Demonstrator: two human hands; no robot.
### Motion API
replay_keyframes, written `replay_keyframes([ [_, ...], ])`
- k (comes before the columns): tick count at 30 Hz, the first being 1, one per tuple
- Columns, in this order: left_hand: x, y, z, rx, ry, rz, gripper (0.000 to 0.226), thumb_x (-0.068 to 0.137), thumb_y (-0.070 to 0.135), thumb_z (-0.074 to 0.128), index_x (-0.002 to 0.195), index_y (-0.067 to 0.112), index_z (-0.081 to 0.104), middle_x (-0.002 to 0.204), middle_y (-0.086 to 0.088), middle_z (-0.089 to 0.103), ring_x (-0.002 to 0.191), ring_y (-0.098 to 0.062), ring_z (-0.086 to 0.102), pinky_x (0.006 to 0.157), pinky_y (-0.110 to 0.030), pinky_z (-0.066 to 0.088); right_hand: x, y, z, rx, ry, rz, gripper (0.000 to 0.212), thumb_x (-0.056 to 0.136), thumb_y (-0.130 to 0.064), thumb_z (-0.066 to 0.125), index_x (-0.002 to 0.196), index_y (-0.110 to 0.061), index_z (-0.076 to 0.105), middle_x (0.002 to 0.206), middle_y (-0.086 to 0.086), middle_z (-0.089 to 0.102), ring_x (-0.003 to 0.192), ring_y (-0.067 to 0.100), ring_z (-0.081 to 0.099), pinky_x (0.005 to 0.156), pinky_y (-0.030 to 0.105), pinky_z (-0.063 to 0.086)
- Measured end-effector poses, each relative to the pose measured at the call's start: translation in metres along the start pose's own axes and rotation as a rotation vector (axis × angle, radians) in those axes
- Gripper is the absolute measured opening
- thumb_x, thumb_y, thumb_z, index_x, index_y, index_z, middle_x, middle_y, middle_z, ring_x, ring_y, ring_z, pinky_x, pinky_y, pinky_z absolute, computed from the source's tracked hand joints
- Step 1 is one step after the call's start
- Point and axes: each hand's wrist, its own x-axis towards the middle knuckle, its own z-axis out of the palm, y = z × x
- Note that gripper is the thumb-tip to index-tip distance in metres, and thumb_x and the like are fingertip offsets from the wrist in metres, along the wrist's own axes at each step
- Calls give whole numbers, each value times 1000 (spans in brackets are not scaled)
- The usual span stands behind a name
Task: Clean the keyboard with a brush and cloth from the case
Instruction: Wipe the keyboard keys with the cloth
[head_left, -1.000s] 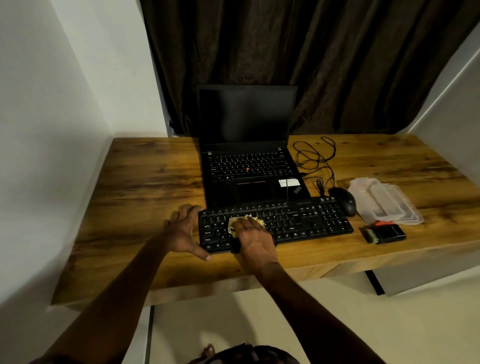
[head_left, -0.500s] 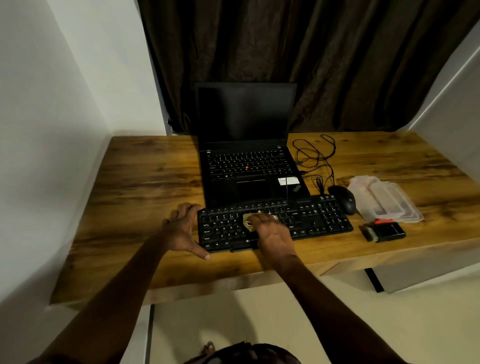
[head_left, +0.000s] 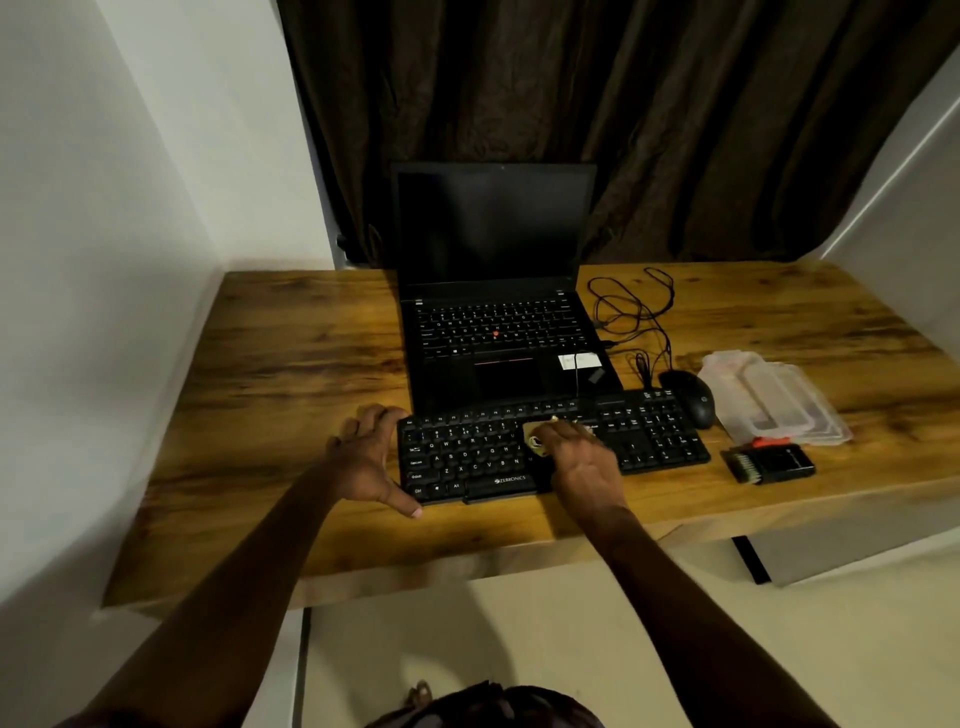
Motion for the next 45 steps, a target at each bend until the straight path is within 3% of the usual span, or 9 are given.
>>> replay_keyframes([
  [5,0,1,0,-6,-2,9,143,39,66,90,153,36,8,153,7,9,139,-28,22,110,-48,25,-9,43,-4,-30,70,168,59,88,0,60,139,-25,44,136,2,53,117,18,54,95,28,50],
  [8,1,1,-1,1,-3,10,142,40,65,91,153,35,8,152,6,10,138,-28,22,109,-47,25,-12,35,-1,-37,81,157,56,89,-2,59,140,-20,44,135,6,52,115,21,55,90,29,52],
  [13,0,1,0,8,8,6,142,39,66,90,152,36,10,151,6,12,137,-28,24,108,-46,28,-11,13,4,0,36,43,62,83,-5,68,138,-23,46,138,3,51,123,21,51,103,33,47],
  [20,1,1,1,15,7,3,142,39,68,89,152,36,9,150,6,13,137,-28,24,110,-48,28,-24,34,3,-34,115,235,50,91,-1,56,138,-15,46,128,9,58,111,22,59,95,32,51],
  [27,1,-1,1,13,2,5,142,37,69,89,151,37,9,150,6,12,136,-28,24,108,-48,27,-24,7,8,8,60,103,57,87,-7,67,138,-21,46,135,4,54,121,21,54,99,30,49],
  [34,1,-1,2,14,5,5,142,38,68,89,151,38,9,151,7,10,137,-28,23,109,-49,27,-27,24,2,3,78,228,57,86,-5,66,138,-18,46,134,7,55,120,23,55,102,35,48],
  [41,2,-2,3,15,6,10,142,38,67,89,152,37,8,152,7,10,138,-28,22,108,-49,27,-21,-24,7,-16,9,18,60,88,-10,66,140,-25,42,141,1,48,128,19,46,110,33,39],
  [45,2,-1,2,11,7,6,143,38,65,90,152,37,9,153,6,9,138,-29,23,110,-48,26,-23,-10,-1,-19,7,116,63,87,-9,67,142,-26,39,141,2,48,127,19,49,108,32,41],
])
